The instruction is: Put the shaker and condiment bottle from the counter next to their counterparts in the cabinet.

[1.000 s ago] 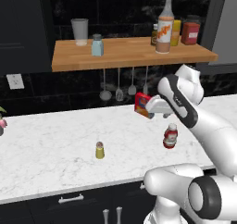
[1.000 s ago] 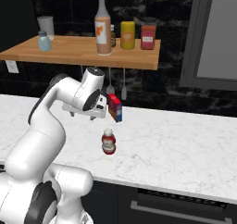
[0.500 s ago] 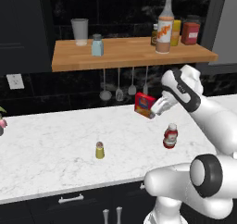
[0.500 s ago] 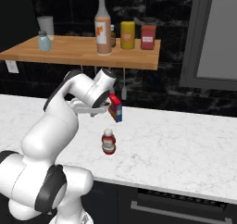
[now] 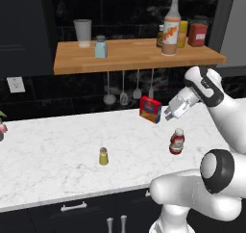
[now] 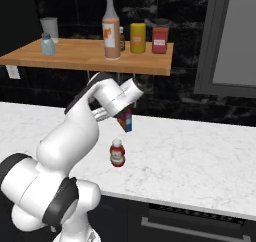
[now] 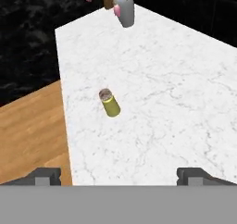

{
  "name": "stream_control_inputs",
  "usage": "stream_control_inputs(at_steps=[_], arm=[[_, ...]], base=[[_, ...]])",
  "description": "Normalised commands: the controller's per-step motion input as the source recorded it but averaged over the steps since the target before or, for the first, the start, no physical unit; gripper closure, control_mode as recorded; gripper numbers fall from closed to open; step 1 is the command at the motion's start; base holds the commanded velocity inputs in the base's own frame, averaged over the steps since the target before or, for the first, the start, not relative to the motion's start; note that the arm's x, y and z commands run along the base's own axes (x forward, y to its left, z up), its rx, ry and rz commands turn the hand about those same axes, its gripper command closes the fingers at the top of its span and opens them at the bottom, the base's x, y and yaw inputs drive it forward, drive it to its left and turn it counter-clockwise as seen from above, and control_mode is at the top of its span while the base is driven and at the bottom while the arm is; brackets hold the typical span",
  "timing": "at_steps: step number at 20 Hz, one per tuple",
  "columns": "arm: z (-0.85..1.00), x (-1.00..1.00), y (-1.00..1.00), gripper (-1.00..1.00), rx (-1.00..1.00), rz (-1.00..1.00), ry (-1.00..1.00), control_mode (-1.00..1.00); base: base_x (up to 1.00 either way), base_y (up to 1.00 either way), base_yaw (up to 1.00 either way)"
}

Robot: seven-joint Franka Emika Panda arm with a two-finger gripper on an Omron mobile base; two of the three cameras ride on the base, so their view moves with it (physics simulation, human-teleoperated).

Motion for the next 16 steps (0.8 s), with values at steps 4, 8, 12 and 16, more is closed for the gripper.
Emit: stream_control_inputs(at_steps=[4,8,12,16], arm=[[0.00,-0.43,-0.36,-1.00,0.29,0.17,-0.36,-1.00],[0.02,-0.12,-0.19,-1.00,0.20,0.15,-0.26,-1.00],[-0.04,0.10,0.00,-1.00,0.00,0.03,0.01,-1.00],[-0.16,0.21,-0.12,-1.00,0.00,0.06,0.10,-1.00]], base=[[0.00,0.00,0.00],[0.00,0.00,0.00],[0.00,0.00,0.00],[0.00,0.00,0.00]])
